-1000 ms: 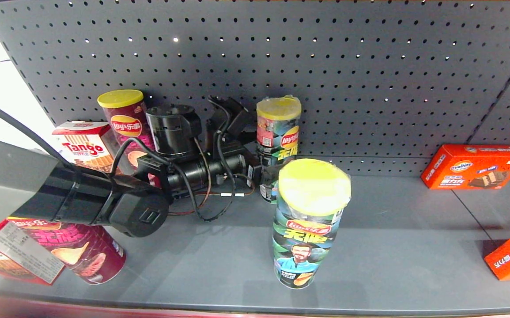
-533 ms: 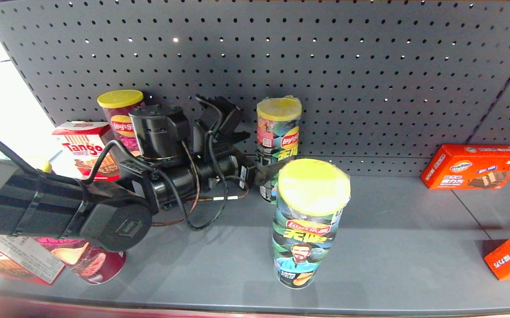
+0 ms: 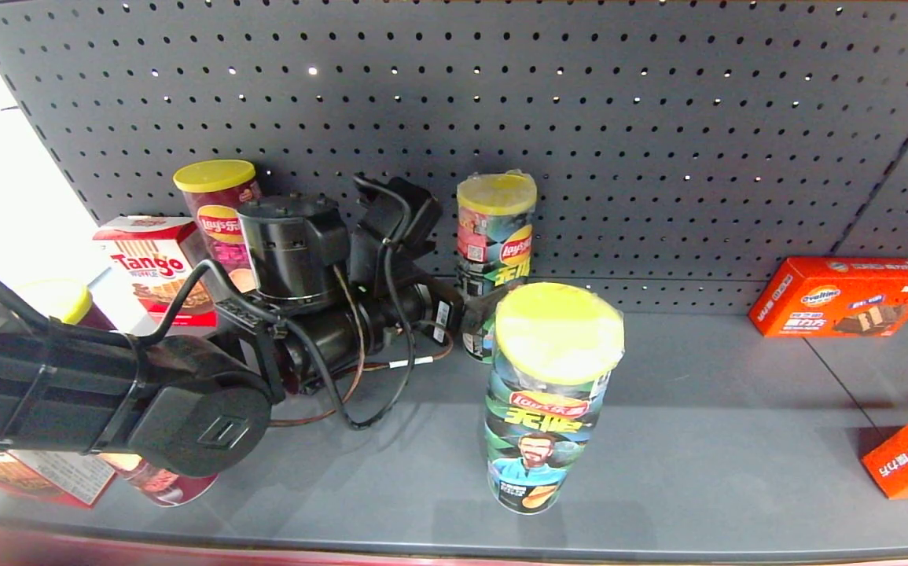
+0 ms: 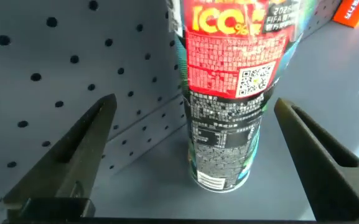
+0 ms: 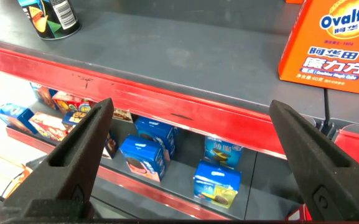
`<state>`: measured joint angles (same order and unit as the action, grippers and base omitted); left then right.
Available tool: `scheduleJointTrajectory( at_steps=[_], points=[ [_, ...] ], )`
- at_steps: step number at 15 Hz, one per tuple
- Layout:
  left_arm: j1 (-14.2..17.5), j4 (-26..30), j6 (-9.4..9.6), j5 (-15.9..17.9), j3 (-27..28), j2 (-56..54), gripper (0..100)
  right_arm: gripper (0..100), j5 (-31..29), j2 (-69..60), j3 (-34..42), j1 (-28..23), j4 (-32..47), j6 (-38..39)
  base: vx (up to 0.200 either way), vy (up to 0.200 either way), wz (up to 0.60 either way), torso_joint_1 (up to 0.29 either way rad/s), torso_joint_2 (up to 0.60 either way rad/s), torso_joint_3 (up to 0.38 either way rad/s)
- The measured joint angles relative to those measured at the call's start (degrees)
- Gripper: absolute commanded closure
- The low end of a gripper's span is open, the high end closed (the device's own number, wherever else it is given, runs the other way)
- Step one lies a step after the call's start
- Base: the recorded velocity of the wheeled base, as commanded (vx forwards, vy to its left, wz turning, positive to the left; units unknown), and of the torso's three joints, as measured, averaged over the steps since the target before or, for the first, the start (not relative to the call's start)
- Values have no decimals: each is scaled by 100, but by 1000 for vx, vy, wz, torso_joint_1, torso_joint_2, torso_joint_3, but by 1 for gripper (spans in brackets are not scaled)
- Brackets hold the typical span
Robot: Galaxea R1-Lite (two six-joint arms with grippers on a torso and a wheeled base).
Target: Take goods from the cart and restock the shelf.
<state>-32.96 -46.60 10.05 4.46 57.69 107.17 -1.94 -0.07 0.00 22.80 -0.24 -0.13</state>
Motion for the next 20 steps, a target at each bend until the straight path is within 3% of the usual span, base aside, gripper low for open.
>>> scheduleJointTrajectory(
  at_steps=[10,20],
  points=[
    [17,2,38,-867,-435,-332,0,0,0,0,0,0,2,-2,0,0,0,0,0,0],
    [44,32,40,-1135,-439,-354,0,0,0,0,0,0,0,-2,0,0,0,0,0,0]
  ],
)
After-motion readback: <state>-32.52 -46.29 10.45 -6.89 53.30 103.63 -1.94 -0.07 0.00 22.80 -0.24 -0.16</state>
